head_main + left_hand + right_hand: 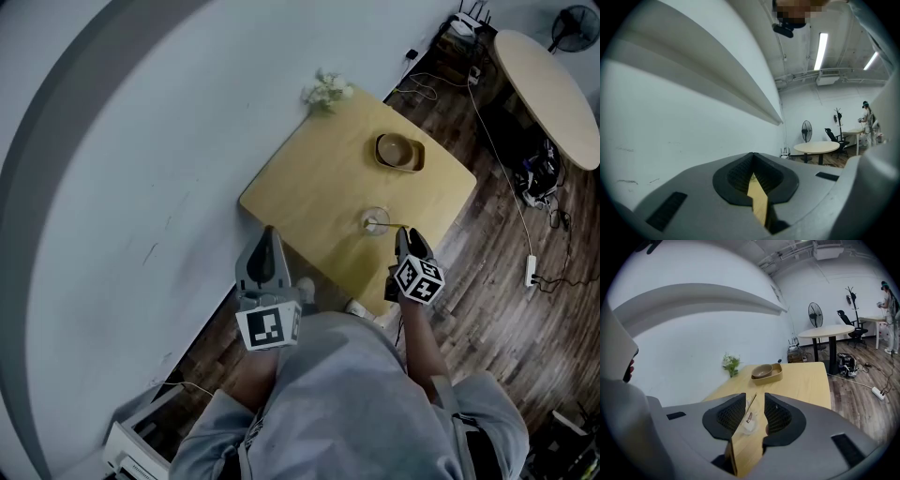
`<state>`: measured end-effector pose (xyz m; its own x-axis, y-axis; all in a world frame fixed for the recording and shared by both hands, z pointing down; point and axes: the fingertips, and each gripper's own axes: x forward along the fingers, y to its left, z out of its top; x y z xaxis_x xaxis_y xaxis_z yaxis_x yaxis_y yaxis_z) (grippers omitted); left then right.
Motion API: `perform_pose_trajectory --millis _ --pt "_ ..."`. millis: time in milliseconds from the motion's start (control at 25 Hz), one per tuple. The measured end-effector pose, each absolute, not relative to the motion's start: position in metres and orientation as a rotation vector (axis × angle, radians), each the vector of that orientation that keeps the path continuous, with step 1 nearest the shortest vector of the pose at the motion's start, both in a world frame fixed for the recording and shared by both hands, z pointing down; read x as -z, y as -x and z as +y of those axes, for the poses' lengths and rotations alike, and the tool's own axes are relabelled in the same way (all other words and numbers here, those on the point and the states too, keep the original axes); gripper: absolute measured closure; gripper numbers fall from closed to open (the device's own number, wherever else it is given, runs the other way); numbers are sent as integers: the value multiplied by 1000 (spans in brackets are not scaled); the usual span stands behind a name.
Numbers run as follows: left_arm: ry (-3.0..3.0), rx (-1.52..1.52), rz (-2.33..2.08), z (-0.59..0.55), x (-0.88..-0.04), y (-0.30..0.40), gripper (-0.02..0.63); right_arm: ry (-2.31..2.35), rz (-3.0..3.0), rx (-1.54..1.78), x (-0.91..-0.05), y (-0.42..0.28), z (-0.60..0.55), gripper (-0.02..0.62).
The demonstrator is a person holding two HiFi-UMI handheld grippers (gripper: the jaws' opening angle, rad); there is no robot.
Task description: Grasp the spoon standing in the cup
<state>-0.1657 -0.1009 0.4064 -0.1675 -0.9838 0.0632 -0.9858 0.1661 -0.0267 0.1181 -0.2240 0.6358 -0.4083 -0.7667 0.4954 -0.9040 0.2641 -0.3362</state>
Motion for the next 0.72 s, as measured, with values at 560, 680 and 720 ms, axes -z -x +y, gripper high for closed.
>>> perform_pose_trajectory --millis 560,680,720 --pt "-1925 -115 -2440 -91 -407 180 604 -1476 -2304 -909 -654 -101 -230 499" --pt "-1911 -120 -2456 -89 -406 183 604 -1479 -2303 -914 -656 -98 -232 515" --pt "-1908 -122 -2459 -89 -406 184 604 -1485 -2302 -915 -656 -98 -233 527"
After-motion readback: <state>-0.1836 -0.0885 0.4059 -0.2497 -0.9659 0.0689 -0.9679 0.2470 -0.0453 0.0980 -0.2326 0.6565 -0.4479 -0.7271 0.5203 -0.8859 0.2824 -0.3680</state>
